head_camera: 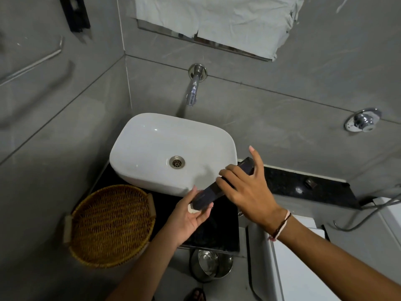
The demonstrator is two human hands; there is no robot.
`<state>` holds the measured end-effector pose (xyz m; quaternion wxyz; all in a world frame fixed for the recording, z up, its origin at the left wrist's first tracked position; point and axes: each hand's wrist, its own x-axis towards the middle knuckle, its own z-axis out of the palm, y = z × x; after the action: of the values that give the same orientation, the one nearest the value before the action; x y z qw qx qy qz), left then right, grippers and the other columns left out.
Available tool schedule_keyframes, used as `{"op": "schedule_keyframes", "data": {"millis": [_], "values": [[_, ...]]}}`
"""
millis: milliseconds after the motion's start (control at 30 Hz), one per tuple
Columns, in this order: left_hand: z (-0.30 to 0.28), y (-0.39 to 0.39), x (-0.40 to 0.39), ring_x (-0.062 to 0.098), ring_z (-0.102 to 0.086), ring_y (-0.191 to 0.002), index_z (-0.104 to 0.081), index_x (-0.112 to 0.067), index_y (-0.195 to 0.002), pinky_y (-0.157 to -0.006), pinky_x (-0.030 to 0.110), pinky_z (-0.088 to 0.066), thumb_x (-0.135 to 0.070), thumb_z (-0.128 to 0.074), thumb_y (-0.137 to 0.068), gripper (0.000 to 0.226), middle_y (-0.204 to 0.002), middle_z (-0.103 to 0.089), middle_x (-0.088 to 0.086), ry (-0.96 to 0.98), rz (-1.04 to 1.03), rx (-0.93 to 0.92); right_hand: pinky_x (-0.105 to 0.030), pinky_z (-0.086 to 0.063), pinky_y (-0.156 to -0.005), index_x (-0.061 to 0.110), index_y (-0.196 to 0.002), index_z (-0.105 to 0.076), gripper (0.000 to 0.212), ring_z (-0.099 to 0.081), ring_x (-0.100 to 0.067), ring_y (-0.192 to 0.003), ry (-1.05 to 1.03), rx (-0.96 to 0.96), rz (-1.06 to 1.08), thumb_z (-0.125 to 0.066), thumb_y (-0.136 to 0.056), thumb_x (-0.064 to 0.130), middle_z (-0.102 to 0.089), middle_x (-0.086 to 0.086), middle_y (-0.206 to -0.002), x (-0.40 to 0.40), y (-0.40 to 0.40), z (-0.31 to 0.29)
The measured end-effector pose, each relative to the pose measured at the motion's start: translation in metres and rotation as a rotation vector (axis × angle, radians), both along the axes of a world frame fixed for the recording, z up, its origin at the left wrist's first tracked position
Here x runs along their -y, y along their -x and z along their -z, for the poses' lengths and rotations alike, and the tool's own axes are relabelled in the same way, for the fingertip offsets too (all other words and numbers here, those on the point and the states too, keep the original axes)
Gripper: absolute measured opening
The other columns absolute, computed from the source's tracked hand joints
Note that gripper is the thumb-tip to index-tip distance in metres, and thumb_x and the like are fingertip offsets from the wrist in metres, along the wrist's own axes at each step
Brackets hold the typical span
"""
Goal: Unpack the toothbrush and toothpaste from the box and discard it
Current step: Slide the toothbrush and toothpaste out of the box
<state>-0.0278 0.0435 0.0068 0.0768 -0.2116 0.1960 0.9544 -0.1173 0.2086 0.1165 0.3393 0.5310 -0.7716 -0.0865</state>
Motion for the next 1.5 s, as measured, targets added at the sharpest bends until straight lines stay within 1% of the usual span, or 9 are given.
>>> {"op": "schedule_keyframes", "data": {"millis": [167, 333, 400, 567, 633, 833, 1133, 1267, 1500], "values": [[0.005, -0.002, 0.004, 0.028, -0.078, -0.096, -0.079, -0.005, -0.107, -0.07, 0.024, -0.065, -0.022, -0.086, -0.076, 0.036, -0.106, -0.081, 0.013, 0.135, -0.071, -0.074, -0.062, -0.027, -0.123, 0.007, -0.132, -0.067, 0.055, -0.05, -0.038, -0.139, 0.202, 0.238, 0.136, -0.055, -0.08, -0.01, -0.055, -0.022, -0.147, -0.009, -0.003, 0.008], [0.004, -0.006, 0.004, 0.031, -0.078, -0.1, -0.079, -0.006, -0.106, -0.074, 0.026, -0.064, -0.019, -0.082, -0.078, 0.031, -0.108, -0.081, 0.013, 0.211, -0.102, -0.092, -0.026, -0.056, -0.102, 0.031, -0.151, -0.044, 0.062, -0.059, -0.019, -0.135, 1.177, 1.45, 0.265, -0.07, -0.096, 0.016, -0.055, -0.006, -0.148, -0.013, -0.02, 0.011], [0.002, -0.006, 0.0, 0.032, -0.077, -0.102, -0.079, -0.006, -0.108, -0.076, 0.028, -0.064, -0.017, -0.08, -0.081, 0.029, -0.111, -0.08, 0.014, 0.236, -0.083, -0.105, -0.024, -0.064, -0.082, 0.03, -0.148, -0.045, 0.059, -0.07, -0.023, -0.119, 1.321, 1.616, 0.29, -0.07, -0.094, 0.025, -0.066, -0.011, -0.132, -0.002, -0.027, 0.008], [-0.002, -0.008, -0.003, 0.033, -0.074, -0.112, -0.075, -0.001, -0.115, -0.079, 0.034, -0.066, -0.037, -0.067, -0.095, 0.042, -0.121, -0.075, 0.024, 0.026, -0.072, -0.011, -0.04, -0.066, -0.077, 0.034, -0.147, -0.043, 0.064, -0.075, -0.028, -0.083, 1.253, 1.129, 0.178, -0.074, -0.093, 0.019, -0.073, -0.007, -0.095, -0.003, -0.027, -0.018], [-0.003, -0.007, -0.004, 0.034, -0.075, -0.11, -0.075, 0.0, -0.116, -0.078, 0.038, -0.067, -0.042, -0.065, -0.094, 0.048, -0.123, -0.074, 0.026, -0.056, -0.084, 0.029, -0.028, -0.065, -0.077, 0.032, -0.15, -0.044, 0.065, -0.075, -0.015, -0.08, 1.172, 0.967, 0.149, -0.076, -0.093, 0.024, -0.074, 0.012, -0.096, 0.0, -0.03, -0.024], [-0.004, -0.005, -0.011, 0.038, -0.075, -0.108, -0.065, 0.002, -0.127, -0.076, 0.041, -0.066, -0.04, -0.064, -0.097, 0.051, -0.119, -0.074, 0.029, -0.151, -0.087, 0.049, -0.007, -0.056, -0.073, 0.03, -0.148, -0.048, 0.064, -0.074, -0.003, -0.078, 1.211, 0.955, 0.139, -0.078, -0.091, 0.023, -0.076, 0.007, -0.098, 0.015, -0.042, -0.024], [-0.004, -0.006, -0.009, 0.034, -0.078, -0.099, -0.07, 0.003, -0.117, -0.075, 0.04, -0.067, -0.036, -0.068, -0.092, 0.046, -0.113, -0.076, 0.026, -0.128, -0.076, 0.07, -0.012, -0.058, -0.071, 0.032, -0.148, -0.05, 0.062, -0.072, -0.01, -0.082, 1.055, 1.016, 0.1, -0.076, -0.093, 0.022, -0.067, 0.035, -0.1, 0.023, -0.063, -0.011], [-0.002, -0.01, -0.008, 0.032, -0.08, -0.09, -0.071, 0.004, -0.118, -0.068, 0.037, -0.067, -0.031, -0.07, -0.094, 0.043, -0.104, -0.079, 0.026, -0.158, -0.086, 0.115, -0.007, -0.054, -0.07, 0.028, -0.148, -0.048, 0.063, -0.071, -0.004, -0.079, 1.259, 0.933, 0.146, -0.077, -0.092, 0.022, -0.071, 0.025, -0.099, 0.018, -0.054, -0.012], [0.003, -0.014, -0.006, 0.03, -0.075, -0.104, -0.066, 0.003, -0.126, -0.079, 0.033, -0.066, -0.022, -0.074, -0.092, 0.043, -0.12, -0.073, 0.024, -0.138, -0.061, -0.032, -0.016, -0.061, -0.072, 0.033, -0.138, -0.052, 0.058, -0.075, -0.006, -0.081, 1.176, 1.085, 0.216, -0.081, -0.089, 0.025, -0.074, 0.021, -0.098, 0.015, -0.054, 0.005]]}}
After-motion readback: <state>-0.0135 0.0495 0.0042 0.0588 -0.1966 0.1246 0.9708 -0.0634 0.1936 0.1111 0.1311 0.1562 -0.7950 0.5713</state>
